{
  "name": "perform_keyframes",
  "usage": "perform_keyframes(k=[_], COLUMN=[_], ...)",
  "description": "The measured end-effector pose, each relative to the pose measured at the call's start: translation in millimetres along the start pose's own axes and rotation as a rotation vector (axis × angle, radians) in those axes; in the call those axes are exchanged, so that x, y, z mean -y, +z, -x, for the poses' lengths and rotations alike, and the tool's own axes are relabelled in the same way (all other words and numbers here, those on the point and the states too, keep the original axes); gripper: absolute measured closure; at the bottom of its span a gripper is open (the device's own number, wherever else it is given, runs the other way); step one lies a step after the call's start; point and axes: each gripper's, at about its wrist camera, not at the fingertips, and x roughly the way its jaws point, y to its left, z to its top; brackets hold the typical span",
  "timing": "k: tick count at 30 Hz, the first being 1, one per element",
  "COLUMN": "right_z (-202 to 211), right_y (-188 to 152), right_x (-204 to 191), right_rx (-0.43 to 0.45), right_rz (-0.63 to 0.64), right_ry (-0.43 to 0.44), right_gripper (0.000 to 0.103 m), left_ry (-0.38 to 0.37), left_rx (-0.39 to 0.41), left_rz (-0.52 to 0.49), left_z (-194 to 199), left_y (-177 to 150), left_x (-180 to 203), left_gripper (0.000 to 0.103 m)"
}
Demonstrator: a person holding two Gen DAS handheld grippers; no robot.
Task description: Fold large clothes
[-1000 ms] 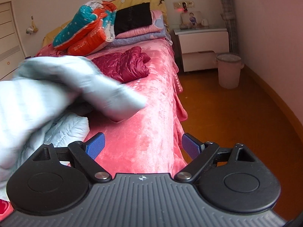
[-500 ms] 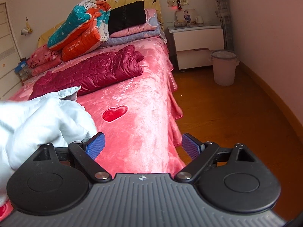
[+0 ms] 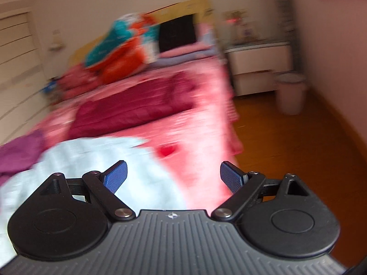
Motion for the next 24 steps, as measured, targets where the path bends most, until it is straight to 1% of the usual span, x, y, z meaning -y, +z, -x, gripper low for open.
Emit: perform_keyframes(k=[2, 3, 5, 9, 11, 13, 14, 16, 18, 20, 22, 24], right_z=[-1, -2, -6, -21, -35, -55, -70, -97, -120, -139, -151, -154], right_y=[0, 0, -2, -7, -10, -10, -10, -13, -17, -27, -38, -47], right_x=[-29, -45, -80, -151, -181, -202, -209, -215, -212, -208, -202, -200], right_rx=[-0.036, -0.050, -0.078, -0.126, -0.161, -0.199, -0.234, -0.314, -0.369, -0.451, -0.498, -0.509], right_rz=[0.034, 0.057, 0.110, 0.233, 0.285, 0.302, 0.287, 0.208, 0.101, -0.032, -0.128, -0.164], right_ry=[0.107, 0.158, 0.253, 0.407, 0.445, 0.436, 0.434, 0.456, 0.470, 0.512, 0.530, 0.535], right_gripper=[0.000, 0.000, 0.000, 0.000, 0.000, 0.000, 0.000, 0.000, 0.000, 0.000, 0.002, 0.007], left_ry=[0.009, 0.011, 0.016, 0.032, 0.043, 0.046, 0.048, 0.057, 0.069, 0.074, 0.076, 0.082], left_rx=[0.024, 0.038, 0.065, 0.099, 0.110, 0.122, 0.128, 0.143, 0.155, 0.163, 0.164, 0.163], left_rz=[-0.006, -0.008, -0.008, -0.011, -0.012, -0.004, 0.001, 0.007, 0.016, 0.035, 0.052, 0.060], left_z=[4, 5, 11, 19, 24, 28, 31, 37, 42, 47, 49, 50], left_y=[4, 4, 4, 4, 3, 3, 3, 2, 1, 0, -2, -2], left_x=[-1, -2, -5, -7, -9, -13, -15, -21, -27, -34, -40, -43], left_gripper=[0.045, 0.043, 0.034, 0.027, 0.026, 0.024, 0.023, 0.021, 0.017, 0.015, 0.015, 0.014])
